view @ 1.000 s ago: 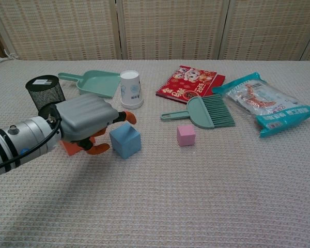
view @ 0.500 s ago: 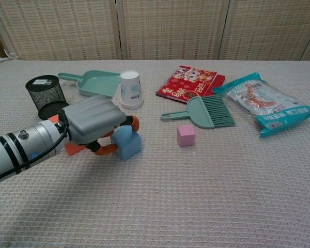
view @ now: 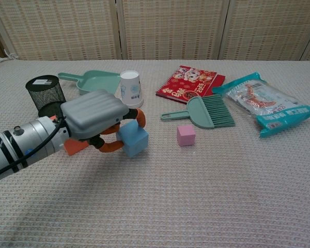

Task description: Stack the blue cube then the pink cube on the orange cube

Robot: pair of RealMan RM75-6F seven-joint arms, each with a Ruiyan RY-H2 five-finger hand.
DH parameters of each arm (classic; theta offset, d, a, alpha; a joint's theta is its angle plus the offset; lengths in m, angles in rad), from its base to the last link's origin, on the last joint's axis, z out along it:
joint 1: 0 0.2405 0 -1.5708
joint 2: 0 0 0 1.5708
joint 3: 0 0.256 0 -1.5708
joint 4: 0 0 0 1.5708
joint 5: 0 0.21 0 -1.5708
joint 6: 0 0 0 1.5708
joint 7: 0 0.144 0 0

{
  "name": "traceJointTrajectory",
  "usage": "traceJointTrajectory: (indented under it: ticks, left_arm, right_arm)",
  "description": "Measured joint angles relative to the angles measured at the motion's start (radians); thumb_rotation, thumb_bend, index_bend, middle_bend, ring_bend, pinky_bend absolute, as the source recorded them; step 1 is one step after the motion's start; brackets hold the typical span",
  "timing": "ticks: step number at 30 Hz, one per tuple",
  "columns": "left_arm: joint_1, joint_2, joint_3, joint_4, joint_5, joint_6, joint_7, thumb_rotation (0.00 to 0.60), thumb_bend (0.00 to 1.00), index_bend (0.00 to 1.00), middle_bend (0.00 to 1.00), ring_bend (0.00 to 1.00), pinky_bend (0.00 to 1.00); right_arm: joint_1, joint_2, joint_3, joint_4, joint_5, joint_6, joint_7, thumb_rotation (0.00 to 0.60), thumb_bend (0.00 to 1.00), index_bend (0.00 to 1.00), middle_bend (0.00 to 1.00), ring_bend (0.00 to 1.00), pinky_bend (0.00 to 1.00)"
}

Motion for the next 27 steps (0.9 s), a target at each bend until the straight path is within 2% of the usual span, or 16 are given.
traceJointTrajectory:
  ticks: [8, 16, 21, 27]
  left_arm:
    - [0.018, 0.118, -0.028, -0.193, -0.080, -0.014, 0.023, 0.600, 0.36, 0.47, 1.00, 1.00, 1.00]
    - [0.037, 0.361, -0.052, -0.434, -0.256, -0.064, 0.130, 0.600, 0.36, 0.48, 1.00, 1.00, 1.00]
    - [0.045, 0.448, -0.050, -0.466, -0.325, -0.090, 0.149, 0.600, 0.36, 0.48, 1.00, 1.00, 1.00]
    - [0.039, 0.485, -0.039, -0.447, -0.306, -0.143, 0.048, 0.600, 0.36, 0.48, 1.00, 1.00, 1.00]
  right_arm:
    - [-0.001, -0.001, -0.002, 0.000, -0.003, 0.001, -0.003, 0.600, 0.09, 0.00, 0.00, 0.00, 0.00]
    - [0.001, -0.005, -0.004, -0.002, -0.005, -0.005, -0.015, 0.600, 0.09, 0.00, 0.00, 0.00, 0.00]
    - [0.000, -0.008, -0.005, -0.005, -0.002, -0.004, -0.025, 0.600, 0.09, 0.00, 0.00, 0.00, 0.00]
    - [0.003, -0.015, -0.001, -0.004, 0.011, -0.012, -0.038, 0.600, 0.09, 0.00, 0.00, 0.00, 0.00]
